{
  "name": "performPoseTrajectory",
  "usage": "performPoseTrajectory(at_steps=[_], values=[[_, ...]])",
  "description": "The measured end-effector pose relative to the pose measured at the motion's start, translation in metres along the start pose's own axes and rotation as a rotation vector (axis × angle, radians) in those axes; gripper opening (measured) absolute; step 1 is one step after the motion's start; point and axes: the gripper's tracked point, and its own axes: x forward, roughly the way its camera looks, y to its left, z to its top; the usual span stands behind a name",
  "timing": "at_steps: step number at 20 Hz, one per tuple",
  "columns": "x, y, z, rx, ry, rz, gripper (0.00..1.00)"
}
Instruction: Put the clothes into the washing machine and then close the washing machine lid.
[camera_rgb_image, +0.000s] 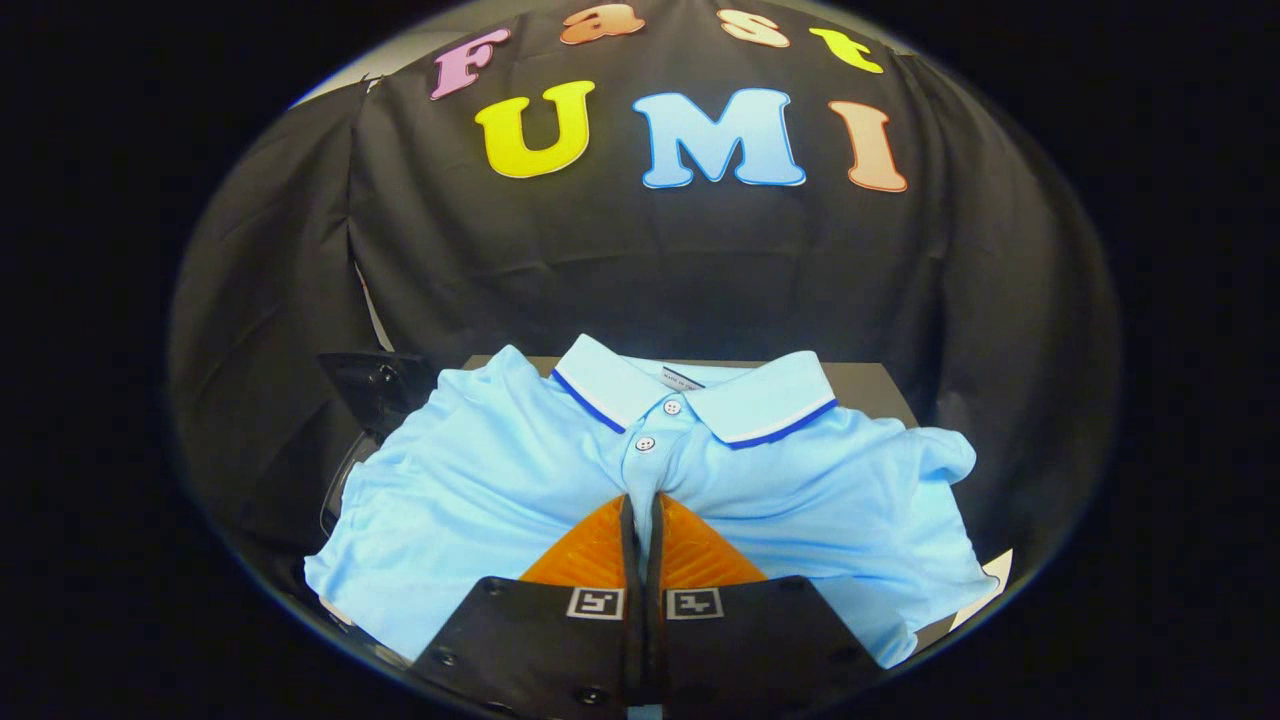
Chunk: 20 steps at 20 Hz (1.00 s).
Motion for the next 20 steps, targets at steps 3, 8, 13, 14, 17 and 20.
performPoseTrajectory(at_steps=[3,8,13,14,17,20], values=[[-0.007,0.002,0.007,0.023,-0.031,0.012,0.02],[-0.026,0.011,0.025,0.02,-0.099,0.004,0.01],[-0.042,0.033,0.049,0.049,-0.16,0.028,0.02],[-0.046,0.039,0.051,0.047,-0.17,0.031,0.02],[-0.055,0.058,0.063,0.04,-0.2,0.049,0.02],[-0.058,0.082,0.075,0.05,-0.222,0.079,0.02]])
